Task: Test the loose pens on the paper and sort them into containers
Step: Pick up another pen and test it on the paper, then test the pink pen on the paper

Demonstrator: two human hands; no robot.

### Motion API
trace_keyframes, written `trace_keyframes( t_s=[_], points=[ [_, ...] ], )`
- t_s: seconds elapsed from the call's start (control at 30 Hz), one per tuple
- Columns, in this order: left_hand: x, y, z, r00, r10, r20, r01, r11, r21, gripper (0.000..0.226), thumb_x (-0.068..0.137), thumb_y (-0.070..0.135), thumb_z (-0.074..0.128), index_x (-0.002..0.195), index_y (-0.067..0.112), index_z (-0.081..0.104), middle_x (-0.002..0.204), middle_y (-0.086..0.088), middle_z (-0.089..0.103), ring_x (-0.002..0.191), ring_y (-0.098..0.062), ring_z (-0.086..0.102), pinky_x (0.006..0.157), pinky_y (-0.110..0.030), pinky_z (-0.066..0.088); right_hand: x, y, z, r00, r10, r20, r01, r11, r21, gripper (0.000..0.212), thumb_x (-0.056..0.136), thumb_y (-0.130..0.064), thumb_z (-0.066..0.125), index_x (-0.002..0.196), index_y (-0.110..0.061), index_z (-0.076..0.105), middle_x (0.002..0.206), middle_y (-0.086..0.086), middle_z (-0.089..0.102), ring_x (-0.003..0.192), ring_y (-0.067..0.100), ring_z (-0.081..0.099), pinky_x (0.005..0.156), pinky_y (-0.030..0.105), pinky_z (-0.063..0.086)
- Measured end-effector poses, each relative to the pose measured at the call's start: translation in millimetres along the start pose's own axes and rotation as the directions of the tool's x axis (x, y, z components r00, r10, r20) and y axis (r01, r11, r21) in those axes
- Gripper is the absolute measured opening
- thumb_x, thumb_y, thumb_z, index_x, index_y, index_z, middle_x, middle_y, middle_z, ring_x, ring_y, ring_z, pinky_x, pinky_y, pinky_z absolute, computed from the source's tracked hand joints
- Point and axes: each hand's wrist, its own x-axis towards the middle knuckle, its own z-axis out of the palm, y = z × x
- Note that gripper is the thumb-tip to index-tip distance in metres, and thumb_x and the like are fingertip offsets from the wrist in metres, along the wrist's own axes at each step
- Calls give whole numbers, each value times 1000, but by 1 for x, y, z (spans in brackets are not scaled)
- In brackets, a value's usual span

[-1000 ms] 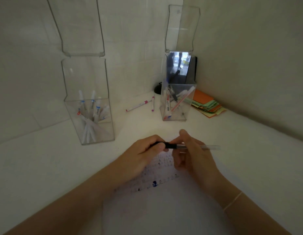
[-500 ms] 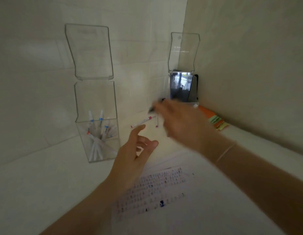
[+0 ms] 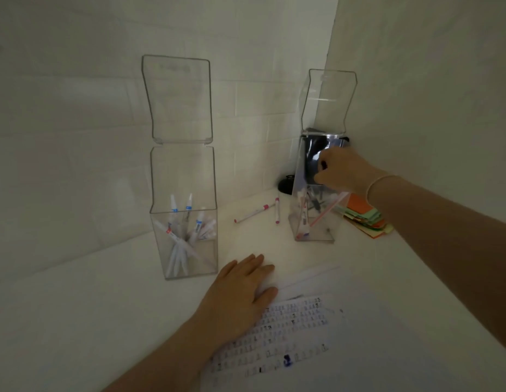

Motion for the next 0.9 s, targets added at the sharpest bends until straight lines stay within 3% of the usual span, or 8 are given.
trace_keyframes(
  t_s=[0.07,0.13,0.2,0.27,0.33,0.4,0.6,0.9],
  points=[
    [0,0,0,1000,-1,-7,1,1000,0,52,97,52,31,146,34,24,156,12,13,142,0,6,113,-20,-3,10,-3,-5,995,51,82,-40,991,-127,15,86,-23,54,85,-8,51,96,13,56,76,24,49,62,28,38],
    [0,-1,1,1000,-1,-14,1,1000,-5,52,96,51,32,145,35,25,156,12,14,142,0,7,113,-20,-2,17,-10,-15,991,3,-131,-28,982,-184,18,89,-24,50,93,-7,52,109,14,56,85,26,51,71,28,41],
    [0,-1,2,1000,1,-21,-1,1000,-10,52,96,52,32,145,35,26,156,12,15,142,0,7,113,-20,-2,10,-29,-31,863,-108,-494,66,993,-101,18,90,-17,48,101,-4,55,108,14,55,88,25,52,76,31,41],
    [0,-2,2,1000,-2,-15,2,1000,-10,52,96,52,32,145,36,26,156,13,15,142,1,7,113,-20,-2,-4,-56,-37,685,-320,-655,350,932,-90,15,89,-14,46,97,-4,53,99,14,54,78,22,48,72,35,46],
    [0,-1,2,1000,-2,-10,2,1000,-18,52,96,52,32,145,35,26,156,13,14,142,1,6,113,-19,-3,-8,-76,-25,675,-535,-508,517,834,-191,14,88,-13,44,96,-4,51,94,15,54,74,25,49,70,41,48],
    [0,-1,1,1000,0,-14,0,1000,-26,52,96,52,32,145,35,27,156,12,15,142,0,6,113,-19,-3,-7,-89,8,783,-595,-184,518,786,-337,19,90,-12,42,106,-6,51,101,15,56,85,31,57,71,38,43],
    [1,-2,4,999,10,-46,-11,1000,-15,57,92,58,29,143,34,31,155,9,21,142,-3,13,113,-22,2,-5,-91,113,945,-207,253,306,835,-458,39,95,-7,37,133,-8,46,130,10,53,114,28,56,85,37,46],
    [1,-1,1,999,10,-40,-11,1000,-26,51,96,49,35,144,32,30,156,8,19,143,-5,12,113,-24,2,-3,-90,120,980,15,197,29,976,-216,36,93,-3,43,129,-3,46,130,19,46,115,30,54,91,36,47]
  ],
)
